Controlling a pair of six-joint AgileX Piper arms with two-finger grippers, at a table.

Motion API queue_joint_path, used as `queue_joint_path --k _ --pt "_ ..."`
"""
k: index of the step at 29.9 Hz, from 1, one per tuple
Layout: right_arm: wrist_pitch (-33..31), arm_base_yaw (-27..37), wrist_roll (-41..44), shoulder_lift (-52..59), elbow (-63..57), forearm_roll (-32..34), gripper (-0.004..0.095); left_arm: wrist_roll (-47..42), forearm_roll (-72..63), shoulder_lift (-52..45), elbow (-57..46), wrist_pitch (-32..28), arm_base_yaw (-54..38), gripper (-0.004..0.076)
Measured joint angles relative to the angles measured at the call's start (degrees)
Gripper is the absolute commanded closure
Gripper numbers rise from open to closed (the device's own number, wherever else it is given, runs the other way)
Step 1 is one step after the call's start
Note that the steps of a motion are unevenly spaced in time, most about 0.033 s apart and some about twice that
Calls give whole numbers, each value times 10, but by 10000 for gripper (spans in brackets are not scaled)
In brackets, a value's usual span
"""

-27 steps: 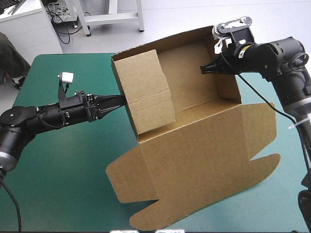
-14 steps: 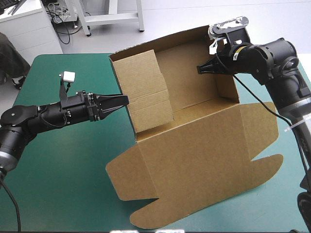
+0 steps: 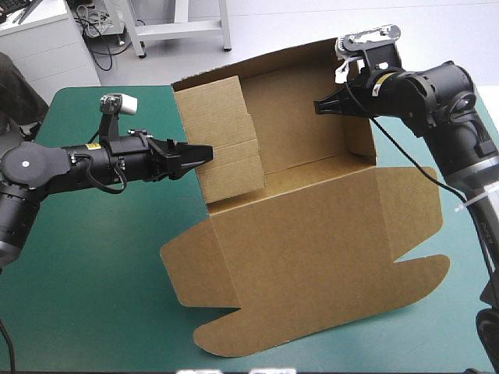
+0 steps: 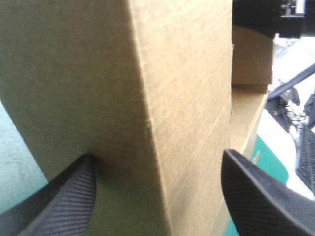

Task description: Fold the box

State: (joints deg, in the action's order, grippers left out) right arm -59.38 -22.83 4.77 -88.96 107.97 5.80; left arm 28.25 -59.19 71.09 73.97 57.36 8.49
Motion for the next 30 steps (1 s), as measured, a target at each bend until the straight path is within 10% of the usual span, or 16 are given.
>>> queue_joint_path --k 20,30 --pt "11 -3 26 0 -1 -6 926 -452 611 107 228 12 228 283" --pt "13 -3 34 0 -2 -5 926 -536 688 112 234 -8 252 650"
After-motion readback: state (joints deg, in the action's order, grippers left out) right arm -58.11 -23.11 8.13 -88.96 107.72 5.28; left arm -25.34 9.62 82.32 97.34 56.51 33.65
